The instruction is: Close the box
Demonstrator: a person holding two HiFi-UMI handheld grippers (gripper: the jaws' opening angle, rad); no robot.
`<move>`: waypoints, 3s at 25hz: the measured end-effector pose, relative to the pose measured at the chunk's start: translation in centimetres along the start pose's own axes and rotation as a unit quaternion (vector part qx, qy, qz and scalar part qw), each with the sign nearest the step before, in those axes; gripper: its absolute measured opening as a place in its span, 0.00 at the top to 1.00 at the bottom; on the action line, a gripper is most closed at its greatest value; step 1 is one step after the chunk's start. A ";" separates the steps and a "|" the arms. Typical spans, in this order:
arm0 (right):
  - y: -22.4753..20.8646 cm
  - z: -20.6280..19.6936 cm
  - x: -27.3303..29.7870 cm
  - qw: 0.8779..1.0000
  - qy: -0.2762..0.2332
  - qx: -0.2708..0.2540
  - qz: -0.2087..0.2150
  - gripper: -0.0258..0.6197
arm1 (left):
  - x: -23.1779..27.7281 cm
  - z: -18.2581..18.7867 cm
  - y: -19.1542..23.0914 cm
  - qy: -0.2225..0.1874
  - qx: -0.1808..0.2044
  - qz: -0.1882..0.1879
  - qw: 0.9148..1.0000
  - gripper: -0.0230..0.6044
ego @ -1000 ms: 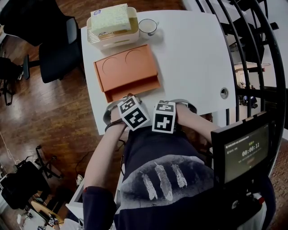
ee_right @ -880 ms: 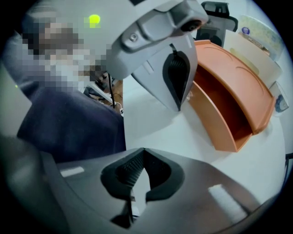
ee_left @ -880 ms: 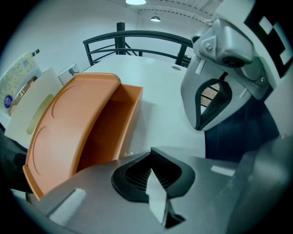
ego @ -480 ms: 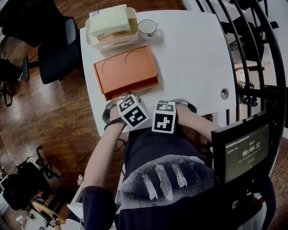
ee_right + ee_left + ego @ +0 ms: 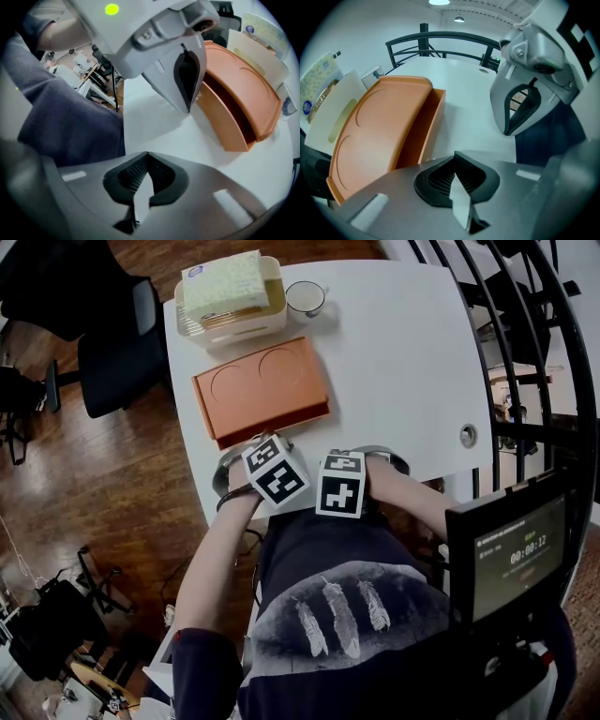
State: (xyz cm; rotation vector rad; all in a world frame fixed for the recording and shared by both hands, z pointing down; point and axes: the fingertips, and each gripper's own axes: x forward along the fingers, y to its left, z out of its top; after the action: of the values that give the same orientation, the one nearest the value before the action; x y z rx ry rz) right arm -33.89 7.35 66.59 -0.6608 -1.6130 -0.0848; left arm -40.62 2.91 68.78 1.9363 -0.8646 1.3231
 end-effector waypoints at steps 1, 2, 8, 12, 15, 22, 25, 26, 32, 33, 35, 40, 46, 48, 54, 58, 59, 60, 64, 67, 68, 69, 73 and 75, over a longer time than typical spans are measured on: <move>0.0 0.0 0.0 1.000 0.000 0.000 0.000 0.95 | 0.0 0.0 0.1 0.000 0.000 0.000 1.000 0.94; 0.0 0.0 0.0 1.000 0.000 0.000 0.001 0.96 | -0.1 0.1 0.2 0.000 0.000 0.001 1.000 0.94; -0.3 -0.1 0.1 1.000 0.001 0.000 0.003 0.96 | -0.3 0.5 1.2 -0.002 -0.002 0.009 1.000 0.94; -0.2 -0.1 0.1 1.000 -0.003 0.005 0.011 0.95 | -0.2 0.7 1.5 -0.005 -0.003 0.011 1.000 0.94; -0.3 0.0 0.0 1.000 -0.002 0.004 0.012 0.96 | -0.5 0.8 1.9 -0.008 -0.006 0.013 1.000 0.94; -1.1 0.3 -0.3 1.000 -0.007 0.008 0.019 0.96 | -0.5 1.4 2.5 -0.008 0.010 0.017 1.000 0.94; -1.4 0.7 -0.3 1.000 -0.010 0.008 0.026 0.95 | -0.2 1.6 2.4 -0.009 0.017 0.017 1.000 0.94; -1.6 0.7 -0.3 1.000 -0.010 0.007 0.026 0.96 | -0.1 1.7 2.4 -0.011 0.016 0.016 1.000 0.94; -2.3 0.7 -0.6 1.000 -0.011 0.008 0.022 0.96 | -0.1 1.2 3.2 -0.007 0.013 0.031 0.999 0.94; -2.3 0.7 -0.7 1.000 -0.010 0.007 0.022 0.95 | -0.2 1.2 3.3 -0.005 0.014 0.032 0.999 0.94; -2.3 0.7 -0.9 1.000 -0.008 0.005 0.024 0.95 | -0.5 1.3 2.9 -0.004 0.013 0.022 1.000 0.94; -1.3 1.7 -3.5 0.998 -0.014 -0.014 0.061 0.95 | -2.9 0.8 1.1 -0.005 -0.006 -0.042 0.999 0.94; -4.9 4.6 -9.4 0.997 -0.044 -0.066 0.007 0.96 | -9.8 -0.7 0.1 0.019 0.002 -0.109 0.994 0.94; -5.7 5.3 -12.0 0.996 -0.055 -0.071 -0.010 0.96 | -12.5 -1.5 0.6 0.046 0.021 -0.093 0.994 0.94; -4.1 6.0 -17.2 0.990 -0.074 -0.107 -0.045 0.95 | -17.0 -2.5 0.0 0.070 0.040 -0.060 0.995 0.94; -3.9 6.2 -18.1 0.988 -0.077 -0.125 -0.052 0.95 | -17.1 -2.1 0.0 0.063 0.044 -0.061 0.995 0.94; -3.9 6.2 -18.1 0.988 -0.079 -0.127 -0.051 0.95 | -17.0 -2.0 -0.1 0.062 0.043 -0.062 0.995 0.94; -3.9 6.3 -18.0 0.987 -0.079 -0.128 -0.051 0.95 | -17.0 -2.0 -0.2 0.061 0.043 -0.063 0.995 0.94; -3.7 6.3 -17.8 0.987 -0.078 -0.134 -0.045 0.95 | -16.9 -2.0 -0.3 0.061 0.043 -0.060 0.995 0.94; -3.4 6.8 -17.9 0.986 -0.087 -0.137 -0.040 0.95 | -17.0 -2.1 -0.4 0.058 0.043 -0.057 0.996 0.94; -3.4 6.9 -17.9 0.986 -0.088 -0.136 -0.041 0.95 | -17.0 -2.1 -0.4 0.056 0.042 -0.055 0.996 0.94; -3.4 6.9 -17.9 0.986 -0.087 -0.136 -0.042 0.95 | -17.0 -2.1 -0.4 0.055 0.042 -0.054 0.996 0.94; -3.3 7.0 -17.8 0.986 -0.079 -0.137 -0.044 0.95 | -17.2 -2.4 -0.7 0.055 0.041 -0.051 0.996 0.94; -3.0 7.1 -17.8 0.986 -0.078 -0.137 -0.045 0.95 | -17.3 -2.7 -0.8 0.055 0.041 -0.051 0.996 0.94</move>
State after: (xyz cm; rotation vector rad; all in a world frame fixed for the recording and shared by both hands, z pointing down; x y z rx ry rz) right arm -41.46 1.44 49.78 -0.8218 -1.8008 -0.3341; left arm -46.25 8.43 53.12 1.9220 -0.6589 1.4094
